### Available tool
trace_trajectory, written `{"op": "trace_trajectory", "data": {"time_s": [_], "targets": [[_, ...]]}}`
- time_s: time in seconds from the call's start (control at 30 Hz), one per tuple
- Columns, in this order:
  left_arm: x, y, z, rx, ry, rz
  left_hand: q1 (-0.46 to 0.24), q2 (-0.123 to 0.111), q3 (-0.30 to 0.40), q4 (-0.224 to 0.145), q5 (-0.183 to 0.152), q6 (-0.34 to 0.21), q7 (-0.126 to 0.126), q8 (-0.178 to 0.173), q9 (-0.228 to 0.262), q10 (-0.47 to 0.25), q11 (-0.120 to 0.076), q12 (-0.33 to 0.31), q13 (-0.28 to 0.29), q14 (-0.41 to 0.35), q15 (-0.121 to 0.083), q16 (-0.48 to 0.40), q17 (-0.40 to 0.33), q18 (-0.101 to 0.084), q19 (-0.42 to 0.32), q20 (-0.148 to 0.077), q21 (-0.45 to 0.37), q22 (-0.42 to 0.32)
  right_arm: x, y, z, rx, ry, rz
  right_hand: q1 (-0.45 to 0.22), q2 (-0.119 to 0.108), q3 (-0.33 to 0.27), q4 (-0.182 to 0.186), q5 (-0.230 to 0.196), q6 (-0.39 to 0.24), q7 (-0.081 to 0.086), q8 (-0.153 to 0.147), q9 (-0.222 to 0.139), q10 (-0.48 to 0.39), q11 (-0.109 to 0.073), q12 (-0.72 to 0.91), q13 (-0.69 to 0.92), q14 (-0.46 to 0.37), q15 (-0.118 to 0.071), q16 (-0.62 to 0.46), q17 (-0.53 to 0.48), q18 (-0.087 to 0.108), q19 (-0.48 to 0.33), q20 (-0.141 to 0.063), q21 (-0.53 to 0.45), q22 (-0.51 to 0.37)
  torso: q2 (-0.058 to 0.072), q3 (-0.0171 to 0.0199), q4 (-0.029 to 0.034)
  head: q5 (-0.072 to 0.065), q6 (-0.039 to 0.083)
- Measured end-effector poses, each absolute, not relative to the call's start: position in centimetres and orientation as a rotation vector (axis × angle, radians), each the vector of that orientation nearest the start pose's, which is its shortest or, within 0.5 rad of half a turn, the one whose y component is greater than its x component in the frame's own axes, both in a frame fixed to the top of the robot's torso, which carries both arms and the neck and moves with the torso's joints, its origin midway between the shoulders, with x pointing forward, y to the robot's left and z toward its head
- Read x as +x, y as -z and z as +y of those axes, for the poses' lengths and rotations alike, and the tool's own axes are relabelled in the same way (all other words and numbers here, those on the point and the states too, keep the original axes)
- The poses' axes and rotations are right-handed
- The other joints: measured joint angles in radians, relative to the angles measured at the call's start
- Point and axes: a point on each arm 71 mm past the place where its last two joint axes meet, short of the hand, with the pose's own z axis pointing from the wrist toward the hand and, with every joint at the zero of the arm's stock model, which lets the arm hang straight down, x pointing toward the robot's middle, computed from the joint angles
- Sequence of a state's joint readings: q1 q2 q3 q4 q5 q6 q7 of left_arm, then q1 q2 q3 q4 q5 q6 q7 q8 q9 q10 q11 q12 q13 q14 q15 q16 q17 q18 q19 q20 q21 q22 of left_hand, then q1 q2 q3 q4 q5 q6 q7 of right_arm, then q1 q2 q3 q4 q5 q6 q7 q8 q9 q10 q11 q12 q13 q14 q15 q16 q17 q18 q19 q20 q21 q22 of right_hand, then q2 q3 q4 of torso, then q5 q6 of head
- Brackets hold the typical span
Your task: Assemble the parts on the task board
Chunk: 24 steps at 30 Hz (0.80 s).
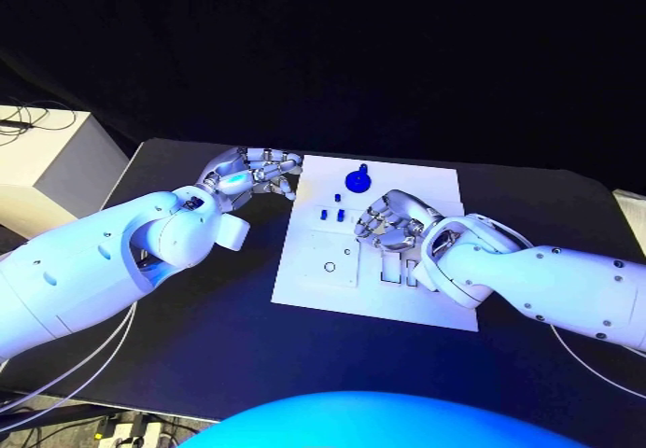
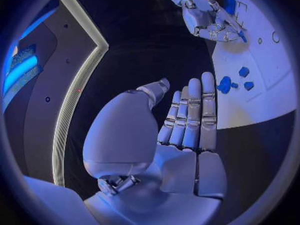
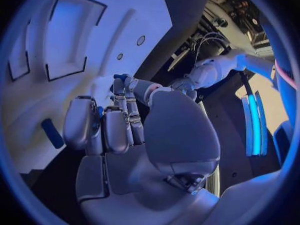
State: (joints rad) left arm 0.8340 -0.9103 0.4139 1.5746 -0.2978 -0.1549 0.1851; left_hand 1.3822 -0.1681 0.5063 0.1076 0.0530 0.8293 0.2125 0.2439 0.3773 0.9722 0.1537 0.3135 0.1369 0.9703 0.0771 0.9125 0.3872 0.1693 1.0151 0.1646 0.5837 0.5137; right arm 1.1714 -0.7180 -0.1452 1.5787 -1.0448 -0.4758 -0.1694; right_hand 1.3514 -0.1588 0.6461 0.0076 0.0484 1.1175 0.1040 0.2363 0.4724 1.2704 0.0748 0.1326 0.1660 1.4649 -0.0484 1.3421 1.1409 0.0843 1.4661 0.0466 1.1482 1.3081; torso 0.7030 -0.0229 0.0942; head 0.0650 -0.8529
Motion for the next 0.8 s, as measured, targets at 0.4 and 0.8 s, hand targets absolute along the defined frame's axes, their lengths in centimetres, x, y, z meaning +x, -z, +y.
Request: {"op": "trace_trajectory", "data": {"time_s": [0.4, 0.8], "targets": [[47.0, 18.9, 23.8, -1.077, 1.58, 1.518, 0.0, 0.0, 0.0, 0.0, 0.0, 0.0, 0.0, 0.0, 0.0, 0.0, 0.0, 0.0, 0.0, 0.0, 0.0, 0.0, 0.0, 0.0, 0.0, 0.0, 0.0, 0.0, 47.6, 23.1, -15.3, 0.705, -0.954, 2.07, 0.004, 0.004, 0.0, 0.0, -0.003, 0.0, 0.0, 0.0, 0.001, 0.0, 0.0, -0.004, -0.003, 0.0, 0.0, -0.008, -0.016, 0.0, 0.0, 0.0, 0.0, 0.0, 0.0, -0.0014, 0.0012, 0.004, -0.001], [47.0, 19.0, 23.8, -1.077, 1.58, 1.524, 0.0, 0.0, 0.0, 0.0, 0.0, 0.0, 0.0, 0.0, -0.001, -0.004, 0.004, 0.0, 0.0, 0.0, 0.0, 0.0, 0.0, 0.0, 0.0, 0.0, -0.004, -0.001, 48.0, 24.1, -15.5, 0.954, -0.947, 2.213, 0.005, 0.005, 0.0, 0.0, -0.005, 0.0, 0.0, 0.0, 0.002, 0.0, 0.0, -0.006, -0.003, 0.0, 0.0, -0.012, -0.02, 0.0, 0.0, 0.0, 0.0, 0.0, 0.0, -0.0004, -0.0006, 0.01, -0.005]]}}
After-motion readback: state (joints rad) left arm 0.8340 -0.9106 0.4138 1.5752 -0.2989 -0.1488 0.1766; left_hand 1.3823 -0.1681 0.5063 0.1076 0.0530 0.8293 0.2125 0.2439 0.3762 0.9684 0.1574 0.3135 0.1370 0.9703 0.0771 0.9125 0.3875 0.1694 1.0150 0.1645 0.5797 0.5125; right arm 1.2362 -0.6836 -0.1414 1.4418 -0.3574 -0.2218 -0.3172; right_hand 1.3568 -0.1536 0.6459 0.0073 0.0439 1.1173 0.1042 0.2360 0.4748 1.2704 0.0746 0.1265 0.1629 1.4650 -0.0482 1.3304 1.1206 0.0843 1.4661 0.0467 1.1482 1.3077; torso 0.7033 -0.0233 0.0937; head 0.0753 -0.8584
